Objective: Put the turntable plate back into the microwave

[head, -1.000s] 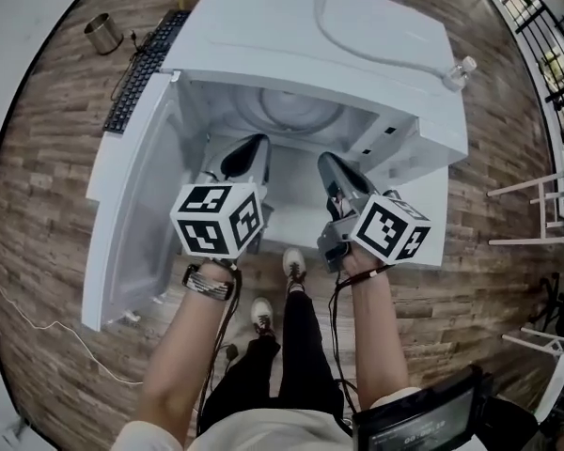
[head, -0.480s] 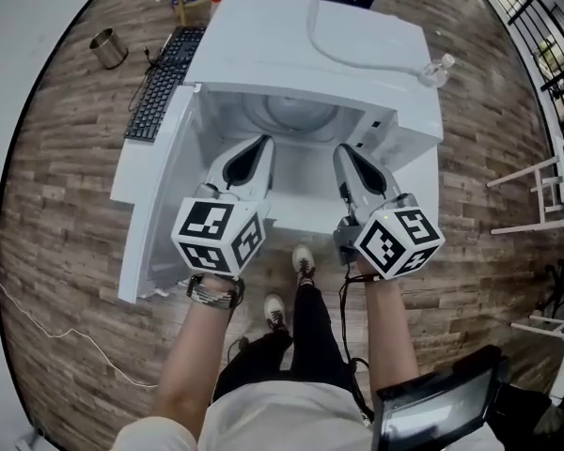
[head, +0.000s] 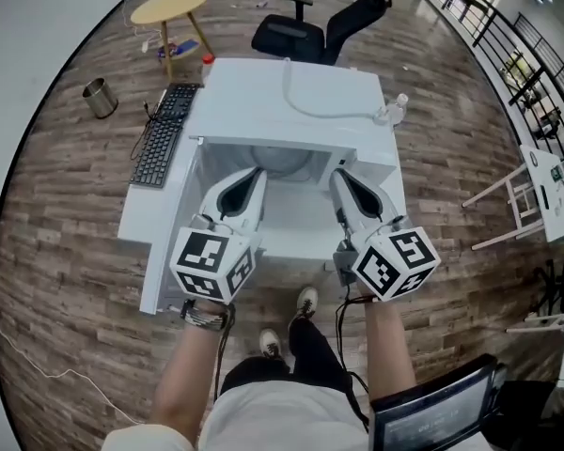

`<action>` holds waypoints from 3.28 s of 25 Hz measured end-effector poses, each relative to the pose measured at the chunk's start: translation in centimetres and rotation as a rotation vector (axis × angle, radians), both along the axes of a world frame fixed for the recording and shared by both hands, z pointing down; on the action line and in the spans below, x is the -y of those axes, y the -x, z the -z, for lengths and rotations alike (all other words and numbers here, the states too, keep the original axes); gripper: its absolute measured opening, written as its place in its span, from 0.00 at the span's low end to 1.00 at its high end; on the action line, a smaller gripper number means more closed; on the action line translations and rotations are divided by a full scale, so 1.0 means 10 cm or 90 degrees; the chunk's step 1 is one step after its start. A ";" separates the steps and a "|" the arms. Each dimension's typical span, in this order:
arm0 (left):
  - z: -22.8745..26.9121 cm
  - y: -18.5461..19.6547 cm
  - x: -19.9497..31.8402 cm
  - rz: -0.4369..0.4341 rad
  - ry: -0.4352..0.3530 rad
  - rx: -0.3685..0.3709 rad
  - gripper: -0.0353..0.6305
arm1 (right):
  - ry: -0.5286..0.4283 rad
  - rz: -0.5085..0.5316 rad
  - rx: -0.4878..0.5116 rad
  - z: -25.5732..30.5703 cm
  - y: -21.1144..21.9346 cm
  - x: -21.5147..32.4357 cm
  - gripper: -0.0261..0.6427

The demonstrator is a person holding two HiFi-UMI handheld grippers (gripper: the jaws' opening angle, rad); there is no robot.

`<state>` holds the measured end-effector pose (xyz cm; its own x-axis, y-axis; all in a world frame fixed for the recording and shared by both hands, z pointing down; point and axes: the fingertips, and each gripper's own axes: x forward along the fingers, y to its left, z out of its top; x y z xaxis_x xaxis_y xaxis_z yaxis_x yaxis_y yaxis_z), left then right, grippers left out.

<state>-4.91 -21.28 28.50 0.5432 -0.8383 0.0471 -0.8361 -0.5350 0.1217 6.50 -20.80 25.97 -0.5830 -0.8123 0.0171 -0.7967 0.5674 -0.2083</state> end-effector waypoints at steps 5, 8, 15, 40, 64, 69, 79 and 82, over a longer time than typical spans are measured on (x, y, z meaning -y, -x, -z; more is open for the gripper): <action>0.24 -0.09 -0.07 -0.019 -0.032 0.013 0.06 | -0.022 -0.009 -0.007 0.20 -0.07 -0.10 0.04; 0.40 -0.15 -0.11 -0.029 -0.051 0.010 0.06 | -0.025 -0.020 -0.003 0.29 -0.16 -0.14 0.05; 0.52 -0.18 -0.38 -0.033 -0.052 -0.004 0.06 | -0.038 -0.008 -0.007 0.51 -0.23 -0.22 0.05; 1.10 -0.25 -0.72 -0.027 -0.125 0.047 0.06 | -0.092 0.056 -0.007 1.09 -0.38 -0.51 0.05; 0.82 -0.07 -1.39 -0.042 -0.149 0.064 0.06 | -0.108 0.001 -0.020 0.94 -0.28 -1.30 0.04; 0.71 -0.04 -1.43 -0.047 -0.137 0.066 0.06 | -0.090 -0.007 -0.029 0.89 -0.29 -1.40 0.04; 0.71 -0.16 -1.75 -0.049 -0.123 0.081 0.06 | -0.074 0.000 0.013 0.89 -0.33 -1.58 0.04; 0.72 -0.27 -1.90 -0.056 -0.124 0.084 0.06 | -0.097 -0.002 -0.016 0.97 -0.34 -1.70 0.04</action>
<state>-2.18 -2.24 21.28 0.6149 -0.7878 -0.0349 -0.7866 -0.6095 -0.0986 9.92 -3.78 16.29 -0.5813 -0.8085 -0.0916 -0.8025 0.5882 -0.1001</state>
